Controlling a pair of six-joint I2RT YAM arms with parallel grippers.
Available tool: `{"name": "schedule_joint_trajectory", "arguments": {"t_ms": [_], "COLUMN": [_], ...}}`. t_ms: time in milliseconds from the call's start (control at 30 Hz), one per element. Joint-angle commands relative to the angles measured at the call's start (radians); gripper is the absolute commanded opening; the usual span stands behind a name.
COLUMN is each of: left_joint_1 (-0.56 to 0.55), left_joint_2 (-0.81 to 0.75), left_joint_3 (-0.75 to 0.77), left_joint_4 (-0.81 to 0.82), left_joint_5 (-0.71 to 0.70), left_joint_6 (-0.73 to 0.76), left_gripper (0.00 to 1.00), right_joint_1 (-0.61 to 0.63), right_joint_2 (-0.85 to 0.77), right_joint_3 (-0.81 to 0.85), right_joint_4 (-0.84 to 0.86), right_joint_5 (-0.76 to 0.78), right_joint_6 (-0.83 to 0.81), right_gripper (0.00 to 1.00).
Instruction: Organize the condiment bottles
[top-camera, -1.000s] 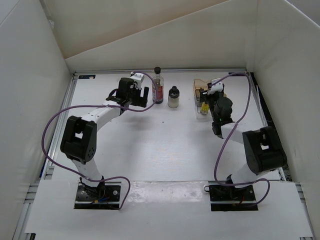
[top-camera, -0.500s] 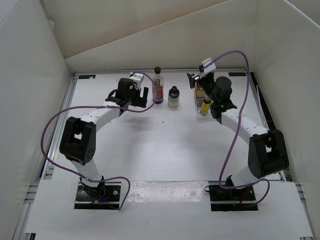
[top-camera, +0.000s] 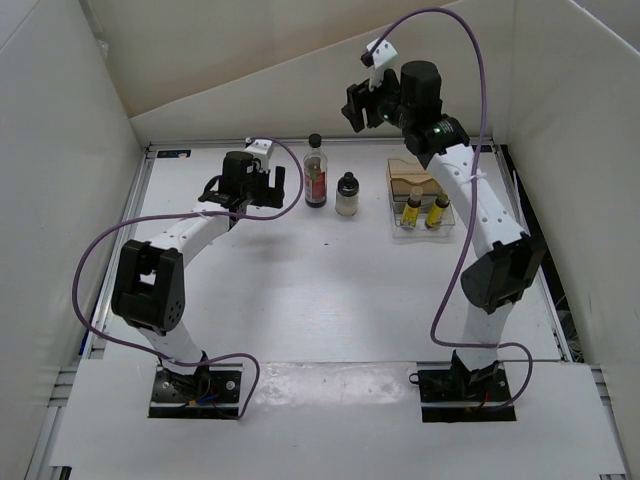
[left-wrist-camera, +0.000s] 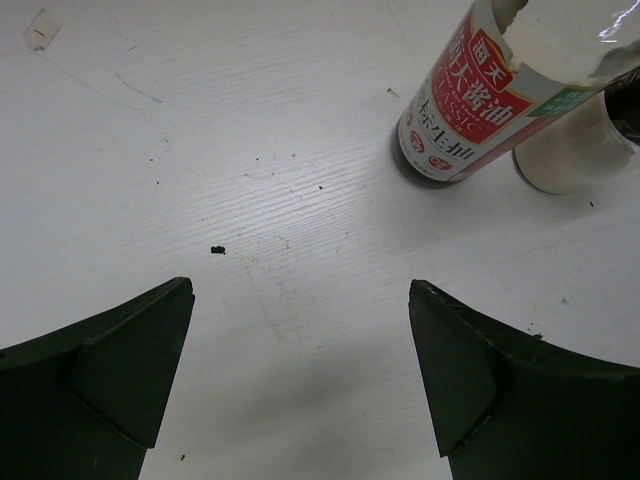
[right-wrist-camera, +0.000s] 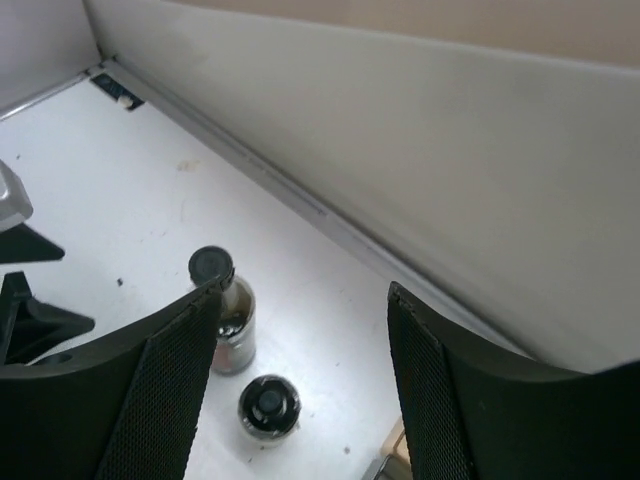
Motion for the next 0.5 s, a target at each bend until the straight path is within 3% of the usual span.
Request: {"name": "schedule_joint_trajectory", "arguments": {"t_ms": [0,200,467], "left_joint_1": [0.003,0.012,0.017], "left_joint_2": [-0.063,-0.069,-0.076], "left_joint_3": [-0.003,-0.002,-0.003], "left_joint_4": [-0.001,-0.008,-0.014], "left_joint_5": [0.010,0.010,0.001], "left_joint_6": [-0.013,-0.013,-0.007], "left_gripper": [1.00,1.00,1.00], "right_joint_1": [0.003,0.003,0.032], "right_joint_2": [0.057,0.152,0.199], "right_joint_3": [0.103,0.213,0.210], "right_joint_4": [-0.272,-0.380,-0.331], "right_joint_5": [-0.010,-0.108,-0.260], "right_joint_6": [0.047,0.093,0.107], "right_gripper": [0.70,0.69,0.69]}}
